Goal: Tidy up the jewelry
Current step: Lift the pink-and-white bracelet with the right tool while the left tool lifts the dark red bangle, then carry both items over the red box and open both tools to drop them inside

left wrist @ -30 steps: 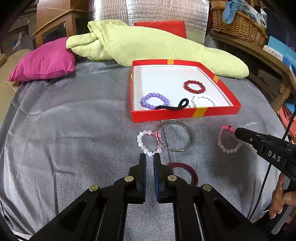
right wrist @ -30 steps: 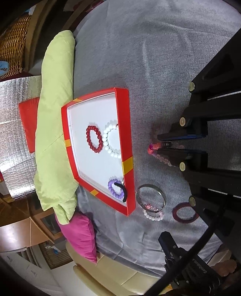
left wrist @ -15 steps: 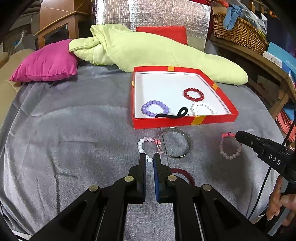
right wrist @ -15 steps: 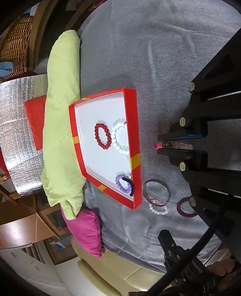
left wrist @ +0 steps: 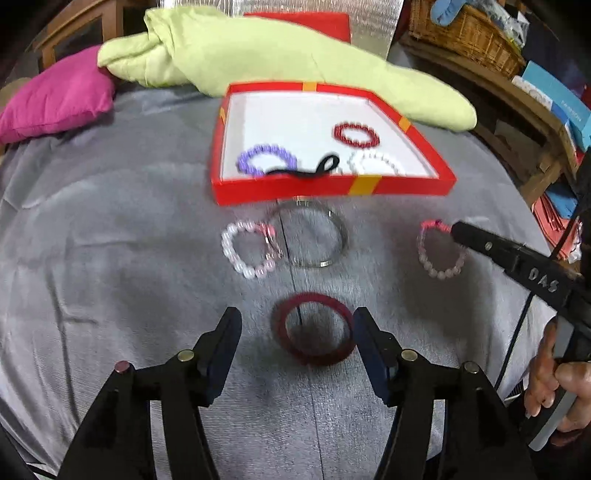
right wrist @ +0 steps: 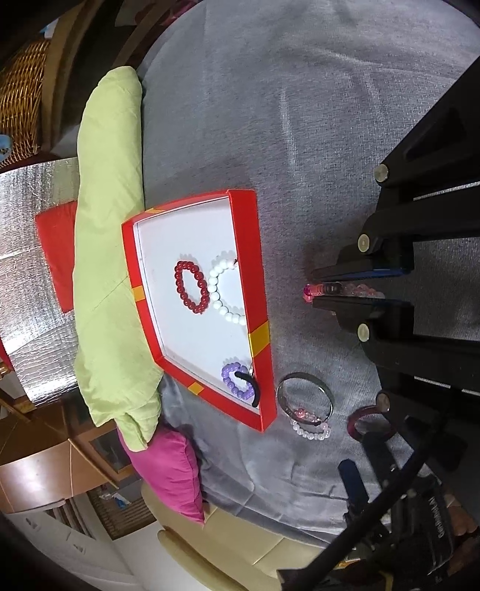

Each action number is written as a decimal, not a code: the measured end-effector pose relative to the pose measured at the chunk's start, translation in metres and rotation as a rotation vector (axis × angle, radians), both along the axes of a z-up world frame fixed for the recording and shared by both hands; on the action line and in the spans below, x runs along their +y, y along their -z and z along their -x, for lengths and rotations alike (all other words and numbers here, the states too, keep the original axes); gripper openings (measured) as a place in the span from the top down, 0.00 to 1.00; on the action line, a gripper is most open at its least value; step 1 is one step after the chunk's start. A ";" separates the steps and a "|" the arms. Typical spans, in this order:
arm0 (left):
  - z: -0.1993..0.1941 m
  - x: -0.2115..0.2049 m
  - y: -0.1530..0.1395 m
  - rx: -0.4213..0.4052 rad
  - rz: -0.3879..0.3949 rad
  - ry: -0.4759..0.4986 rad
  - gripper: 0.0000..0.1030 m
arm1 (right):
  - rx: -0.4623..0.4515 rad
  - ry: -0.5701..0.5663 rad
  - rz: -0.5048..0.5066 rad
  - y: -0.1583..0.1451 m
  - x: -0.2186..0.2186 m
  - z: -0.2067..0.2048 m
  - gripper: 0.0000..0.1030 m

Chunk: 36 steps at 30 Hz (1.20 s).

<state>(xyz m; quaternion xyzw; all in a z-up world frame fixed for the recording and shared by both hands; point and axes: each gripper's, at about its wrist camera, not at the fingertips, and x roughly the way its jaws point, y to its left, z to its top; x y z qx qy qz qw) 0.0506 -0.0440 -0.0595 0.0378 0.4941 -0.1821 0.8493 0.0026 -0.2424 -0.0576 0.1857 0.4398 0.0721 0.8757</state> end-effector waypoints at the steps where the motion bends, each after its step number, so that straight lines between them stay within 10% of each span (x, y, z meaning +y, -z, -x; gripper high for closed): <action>1: -0.001 -0.001 0.005 0.024 -0.003 0.001 0.36 | 0.003 0.000 -0.001 0.001 0.000 0.000 0.92; 9: 0.011 -0.012 0.011 -0.002 -0.046 0.060 0.31 | 0.020 -0.003 0.002 0.003 0.001 -0.001 0.92; 15: 0.007 -0.003 0.007 -0.015 -0.025 0.043 0.84 | 0.020 -0.006 0.008 0.003 0.002 -0.001 0.92; 18: 0.006 -0.001 0.004 -0.036 -0.030 0.040 0.91 | 0.018 -0.004 0.007 0.003 0.002 0.000 0.92; 36: -0.007 0.015 -0.034 -0.196 0.089 -0.055 0.92 | -0.176 0.004 -0.083 -0.036 -0.001 0.009 0.92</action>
